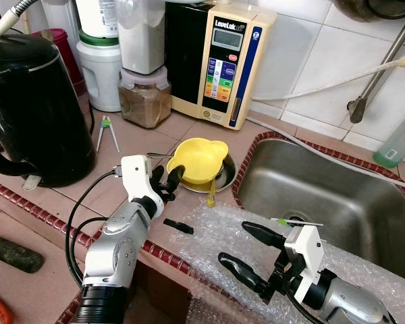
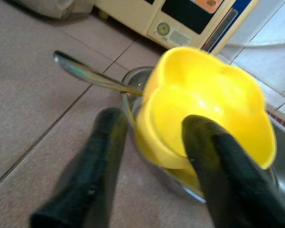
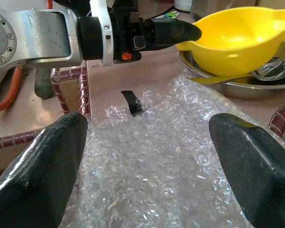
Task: Kitchen organization
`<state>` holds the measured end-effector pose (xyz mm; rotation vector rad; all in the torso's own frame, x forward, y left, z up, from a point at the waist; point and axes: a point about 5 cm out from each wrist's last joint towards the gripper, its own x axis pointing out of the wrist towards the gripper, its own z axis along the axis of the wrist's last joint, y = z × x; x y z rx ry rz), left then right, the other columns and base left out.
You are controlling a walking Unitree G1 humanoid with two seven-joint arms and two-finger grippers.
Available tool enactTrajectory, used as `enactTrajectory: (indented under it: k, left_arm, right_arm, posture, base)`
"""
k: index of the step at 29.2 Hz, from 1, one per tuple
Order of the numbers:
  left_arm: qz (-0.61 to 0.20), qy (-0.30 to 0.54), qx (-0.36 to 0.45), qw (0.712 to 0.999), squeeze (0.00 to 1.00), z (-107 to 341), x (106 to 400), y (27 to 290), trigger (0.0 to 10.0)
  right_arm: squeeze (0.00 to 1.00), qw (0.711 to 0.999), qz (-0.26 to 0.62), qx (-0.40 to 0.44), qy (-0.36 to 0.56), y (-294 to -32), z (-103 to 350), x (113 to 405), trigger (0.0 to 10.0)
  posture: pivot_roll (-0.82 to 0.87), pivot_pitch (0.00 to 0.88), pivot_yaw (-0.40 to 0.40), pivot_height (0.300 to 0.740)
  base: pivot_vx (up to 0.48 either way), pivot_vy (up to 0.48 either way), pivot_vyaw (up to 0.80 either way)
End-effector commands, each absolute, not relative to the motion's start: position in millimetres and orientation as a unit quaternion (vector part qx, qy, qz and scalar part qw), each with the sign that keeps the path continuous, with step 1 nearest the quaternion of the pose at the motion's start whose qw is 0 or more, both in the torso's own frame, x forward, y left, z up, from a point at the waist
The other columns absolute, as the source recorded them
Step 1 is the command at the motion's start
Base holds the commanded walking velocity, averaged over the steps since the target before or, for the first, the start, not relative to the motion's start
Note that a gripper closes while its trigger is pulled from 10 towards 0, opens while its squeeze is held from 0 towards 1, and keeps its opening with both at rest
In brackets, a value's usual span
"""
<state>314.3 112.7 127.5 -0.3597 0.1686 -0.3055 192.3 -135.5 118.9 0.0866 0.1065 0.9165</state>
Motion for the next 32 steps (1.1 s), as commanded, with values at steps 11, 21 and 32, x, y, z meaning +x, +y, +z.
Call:
enactTrajectory:
  k: [11,21,32]
  left_arm:
    - [-0.167,-0.010,-0.137,0.976,0.00,151.0,310.9,110.8,0.0]
    - [-0.209,0.002,-0.136,0.968,1.00,149.8,307.5,100.6,10.0]
    - [-0.126,-0.024,-0.141,0.982,1.00,154.2,317.6,130.6,10.0]
  right_arm:
    - [0.00,0.902,0.428,0.033,0.043,-137.8,122.6,199.7,10.0]
    - [0.00,0.904,0.425,0.029,0.044,-138.2,121.9,200.6,10.0]
    - [0.00,0.900,0.433,0.029,0.044,-136.1,122.5,204.1,10.0]
  posture:
    - [0.19,0.000,-0.085,0.740]
    - [0.19,0.000,-0.081,0.740]
    - [0.19,0.000,-0.087,0.740]
  base:
    - [0.000,0.000,0.00]
    - [0.000,0.000,0.00]
    - [0.000,0.000,0.00]
